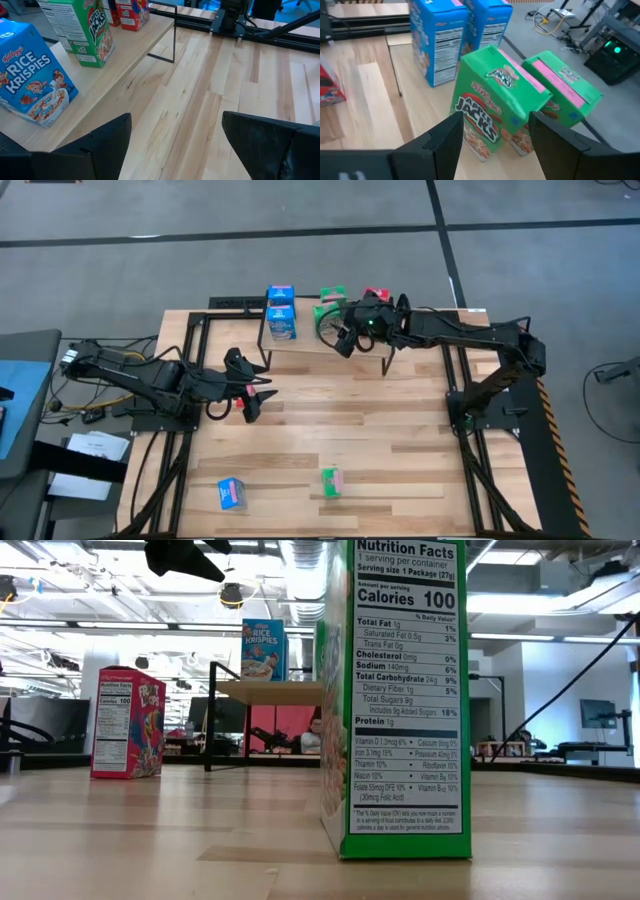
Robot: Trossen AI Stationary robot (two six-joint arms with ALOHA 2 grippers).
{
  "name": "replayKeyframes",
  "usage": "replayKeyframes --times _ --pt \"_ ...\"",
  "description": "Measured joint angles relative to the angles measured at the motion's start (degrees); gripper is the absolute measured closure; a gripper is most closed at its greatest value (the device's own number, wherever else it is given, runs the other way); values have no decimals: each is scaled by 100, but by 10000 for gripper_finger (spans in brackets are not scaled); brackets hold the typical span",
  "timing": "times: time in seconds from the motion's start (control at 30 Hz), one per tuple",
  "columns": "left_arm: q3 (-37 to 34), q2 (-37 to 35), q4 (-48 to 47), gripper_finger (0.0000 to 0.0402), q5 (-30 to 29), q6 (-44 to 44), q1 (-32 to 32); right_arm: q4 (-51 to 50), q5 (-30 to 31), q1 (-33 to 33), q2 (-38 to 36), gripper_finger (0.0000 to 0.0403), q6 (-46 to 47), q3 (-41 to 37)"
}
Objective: Stack cereal on shelf
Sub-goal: Put the top green cereal box on the shelf aligned with the other green cereal box
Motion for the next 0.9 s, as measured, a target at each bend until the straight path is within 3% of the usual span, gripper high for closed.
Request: replayKeyframes --times 0.27,0.9 --pt "0 0 -10 99 1 1 0 -89 289 97 88 154 -12 2" --pt "0 0 -6 99 -1 83 -1 51 88 -105 335 154 -34 7"
